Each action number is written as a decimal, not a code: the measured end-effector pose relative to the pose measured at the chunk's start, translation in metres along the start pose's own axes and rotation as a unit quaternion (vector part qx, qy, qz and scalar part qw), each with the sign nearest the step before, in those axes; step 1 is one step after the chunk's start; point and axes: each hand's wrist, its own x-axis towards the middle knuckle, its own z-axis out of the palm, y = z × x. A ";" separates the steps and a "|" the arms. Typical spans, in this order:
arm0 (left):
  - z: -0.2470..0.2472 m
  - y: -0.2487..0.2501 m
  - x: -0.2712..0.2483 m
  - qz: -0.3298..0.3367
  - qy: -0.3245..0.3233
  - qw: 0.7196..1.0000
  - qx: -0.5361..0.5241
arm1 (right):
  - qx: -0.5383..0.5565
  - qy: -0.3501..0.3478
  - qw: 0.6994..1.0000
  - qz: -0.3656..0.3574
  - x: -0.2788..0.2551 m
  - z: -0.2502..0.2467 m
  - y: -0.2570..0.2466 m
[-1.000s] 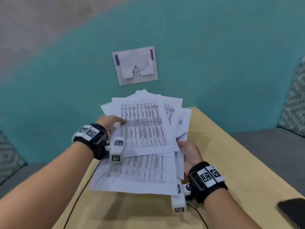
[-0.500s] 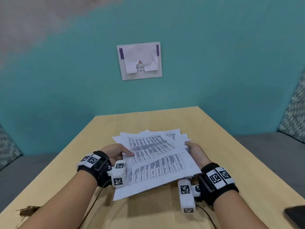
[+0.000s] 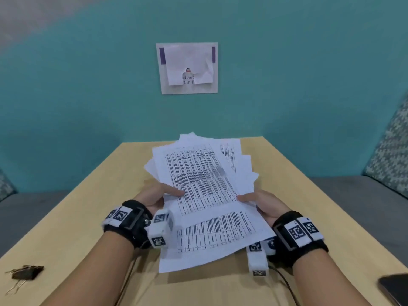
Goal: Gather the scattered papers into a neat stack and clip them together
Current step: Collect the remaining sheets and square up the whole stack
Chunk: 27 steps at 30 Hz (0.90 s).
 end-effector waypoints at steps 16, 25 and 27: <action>-0.004 0.054 -0.018 0.270 0.076 0.956 -0.090 | 0.005 0.133 0.948 -0.288 -0.038 0.042 -0.040; -0.011 0.066 -0.034 0.294 0.111 0.939 -0.138 | -0.071 0.197 0.917 -0.340 -0.032 0.085 -0.060; -0.014 0.064 -0.032 0.291 0.115 0.938 -0.150 | -0.059 0.200 0.921 -0.330 -0.025 0.088 -0.062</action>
